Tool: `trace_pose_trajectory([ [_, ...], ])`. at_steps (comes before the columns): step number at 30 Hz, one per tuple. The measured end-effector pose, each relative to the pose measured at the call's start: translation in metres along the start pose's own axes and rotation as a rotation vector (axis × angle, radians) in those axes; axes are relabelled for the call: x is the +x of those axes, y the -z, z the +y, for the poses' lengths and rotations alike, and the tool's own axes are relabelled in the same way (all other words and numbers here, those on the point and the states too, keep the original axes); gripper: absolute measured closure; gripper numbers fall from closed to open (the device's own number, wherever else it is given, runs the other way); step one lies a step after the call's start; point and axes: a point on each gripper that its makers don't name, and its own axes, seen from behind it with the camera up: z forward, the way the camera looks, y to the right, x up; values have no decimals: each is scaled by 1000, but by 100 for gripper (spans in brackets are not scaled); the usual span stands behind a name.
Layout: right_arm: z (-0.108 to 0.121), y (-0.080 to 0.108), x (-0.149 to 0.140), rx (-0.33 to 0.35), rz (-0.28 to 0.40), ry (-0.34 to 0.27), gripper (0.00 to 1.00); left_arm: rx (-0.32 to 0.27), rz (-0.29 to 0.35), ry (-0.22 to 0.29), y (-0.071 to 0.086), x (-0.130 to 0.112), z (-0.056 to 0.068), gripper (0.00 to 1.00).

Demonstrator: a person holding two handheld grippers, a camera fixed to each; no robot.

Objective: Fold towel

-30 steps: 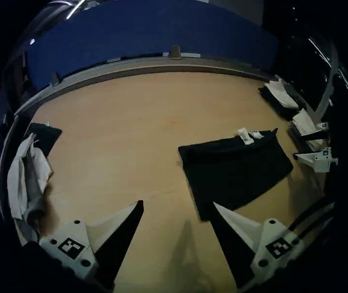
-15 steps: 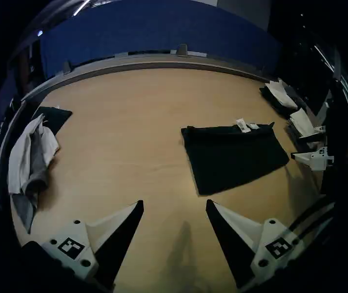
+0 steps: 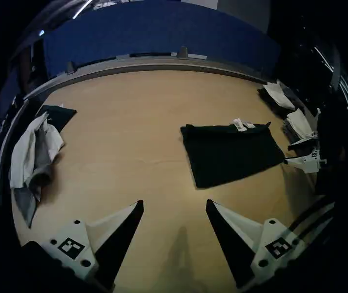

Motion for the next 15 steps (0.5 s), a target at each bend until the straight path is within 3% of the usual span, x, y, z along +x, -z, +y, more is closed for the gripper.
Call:
trace_pose_trajectory([
  [12, -6, -8, -6, 40, -23, -15, 25, 14, 6, 23, 13, -8, -4, 5],
  [15, -7, -8, -7, 48, -25, -14, 34, 16, 6, 24, 14, -9, -5, 5],
])
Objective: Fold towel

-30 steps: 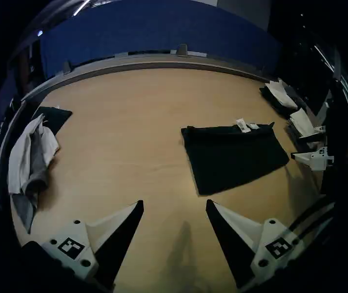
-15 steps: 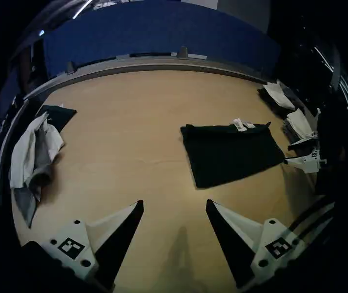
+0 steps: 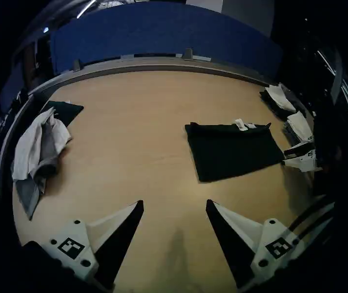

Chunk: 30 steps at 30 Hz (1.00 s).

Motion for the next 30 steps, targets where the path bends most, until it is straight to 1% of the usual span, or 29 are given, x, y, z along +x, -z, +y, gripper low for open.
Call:
trace_pose_trajectory([
  [1, 0, 0, 0, 1, -1, 1, 35, 1, 0, 0, 0, 0, 0, 5],
  [5, 0, -1, 0, 8, -5, 4, 44, 2, 0, 1, 2, 0, 0, 5],
  [7, 0, -1, 0, 11, -7, 5, 50, 4, 1, 2, 3, -1, 0, 5],
  [9, 0, -1, 0, 13, -8, 5, 60, 5, 1, 3, 4, -1, -1, 5],
  [18, -4, -1, -1, 22, -4, 4, 88, 13, -2, 2, 5, -4, -4, 5],
  [24, -9, 0, 1, 40, 5, -4, 94, 14, -6, 0, 5, -8, -4, 5],
  [30, -11, 3, 2, 47, 7, -5, 96, 13, -7, -1, 5, -9, -3, 5],
])
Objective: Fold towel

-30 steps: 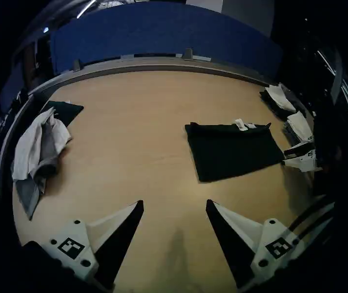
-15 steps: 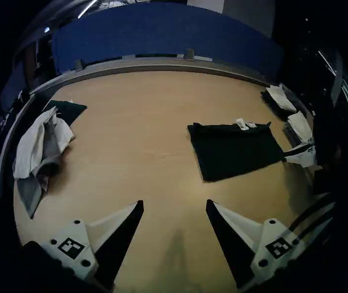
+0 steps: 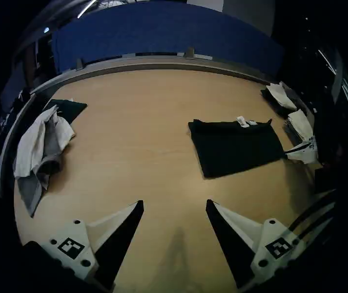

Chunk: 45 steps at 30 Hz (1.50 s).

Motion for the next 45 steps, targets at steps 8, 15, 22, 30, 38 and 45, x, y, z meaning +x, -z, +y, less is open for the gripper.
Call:
trace_pose_trajectory([
  [8, -3, 10, 12, 10, 19, 11, 97, 5, 2, -3, 4, 2, -2, 5],
  [15, -8, 25, 38, 19, 61, 41, 97, 8, 7, 2, 7, 3, -4, 5],
  [22, -20, 37, 75, 35, 115, 84, 97, 10, 13, 2, 12, 4, -4, 5],
  [30, -33, 39, 106, 49, 147, 132, 97, 11, 17, 7, 14, 3, -5, 5],
  [38, -36, 37, 111, 55, 148, 148, 97, 9, 19, 11, 16, 2, -3, 5],
  [45, -37, 35, 114, 56, 146, 152, 97, 10, 21, 12, 17, 3, -5, 5],
])
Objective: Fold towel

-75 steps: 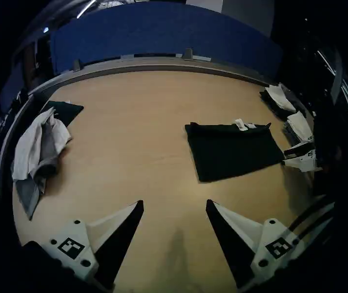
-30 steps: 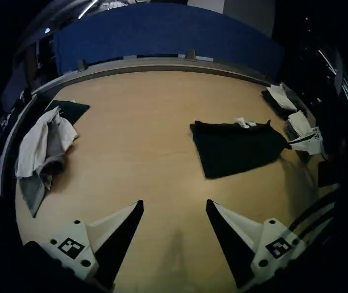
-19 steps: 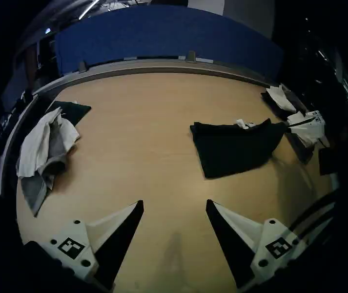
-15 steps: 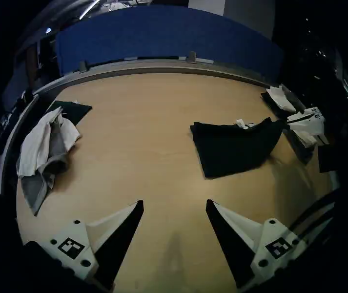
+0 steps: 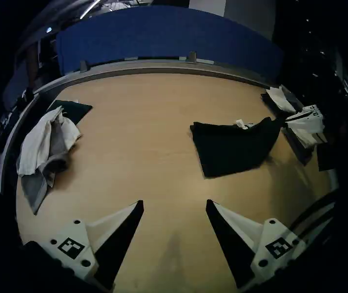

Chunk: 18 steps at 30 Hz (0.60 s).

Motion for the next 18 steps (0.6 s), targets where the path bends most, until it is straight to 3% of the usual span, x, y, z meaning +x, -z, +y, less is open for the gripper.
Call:
trace_pose_trajectory([
  [8, -12, -9, 20, 24, 7, 47, 97, 4, 7, 10, 4, 0, -3, 4],
  [18, -56, -30, 52, 96, -7, 197, 98, 16, 25, 36, 12, -2, -11, 4],
])
